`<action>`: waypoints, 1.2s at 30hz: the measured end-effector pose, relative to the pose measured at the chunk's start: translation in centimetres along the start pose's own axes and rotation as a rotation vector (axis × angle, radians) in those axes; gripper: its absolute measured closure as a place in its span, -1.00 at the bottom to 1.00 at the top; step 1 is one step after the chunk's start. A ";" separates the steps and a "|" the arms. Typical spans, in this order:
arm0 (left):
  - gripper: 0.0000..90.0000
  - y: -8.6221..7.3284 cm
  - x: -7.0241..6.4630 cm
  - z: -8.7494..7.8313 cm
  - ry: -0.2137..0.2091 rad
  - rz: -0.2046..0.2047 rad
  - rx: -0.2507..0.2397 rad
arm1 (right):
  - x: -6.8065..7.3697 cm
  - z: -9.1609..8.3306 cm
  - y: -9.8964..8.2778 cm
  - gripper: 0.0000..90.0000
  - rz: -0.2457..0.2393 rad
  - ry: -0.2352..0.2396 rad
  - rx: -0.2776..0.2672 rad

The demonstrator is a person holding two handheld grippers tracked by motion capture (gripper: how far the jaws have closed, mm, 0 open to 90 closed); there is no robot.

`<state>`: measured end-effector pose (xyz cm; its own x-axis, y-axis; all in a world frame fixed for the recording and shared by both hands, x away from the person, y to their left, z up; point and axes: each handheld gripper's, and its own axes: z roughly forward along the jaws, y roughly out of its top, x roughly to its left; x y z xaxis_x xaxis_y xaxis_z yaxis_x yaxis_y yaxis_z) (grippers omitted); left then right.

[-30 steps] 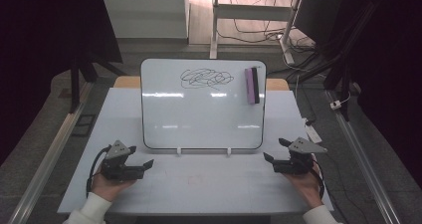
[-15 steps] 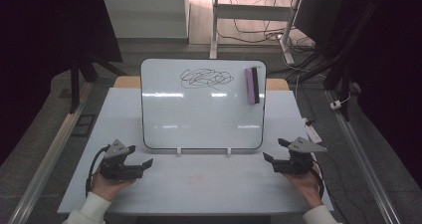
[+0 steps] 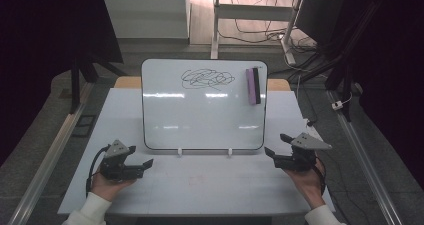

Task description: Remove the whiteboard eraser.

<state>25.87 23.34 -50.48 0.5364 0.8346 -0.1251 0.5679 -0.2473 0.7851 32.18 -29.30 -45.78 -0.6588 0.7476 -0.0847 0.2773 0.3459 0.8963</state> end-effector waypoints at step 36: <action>-0.64 0.3 0.1 0.4 -0.032 -0.023 0.007 | -0.1 7.0 12.4 -0.23 0.022 -0.182 -0.063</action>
<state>26.41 23.15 -50.49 0.5428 0.8240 -0.1624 0.5843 -0.2317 0.7777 40.56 -21.14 -37.67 -0.5143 0.8466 -0.1366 0.2421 0.2962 0.9239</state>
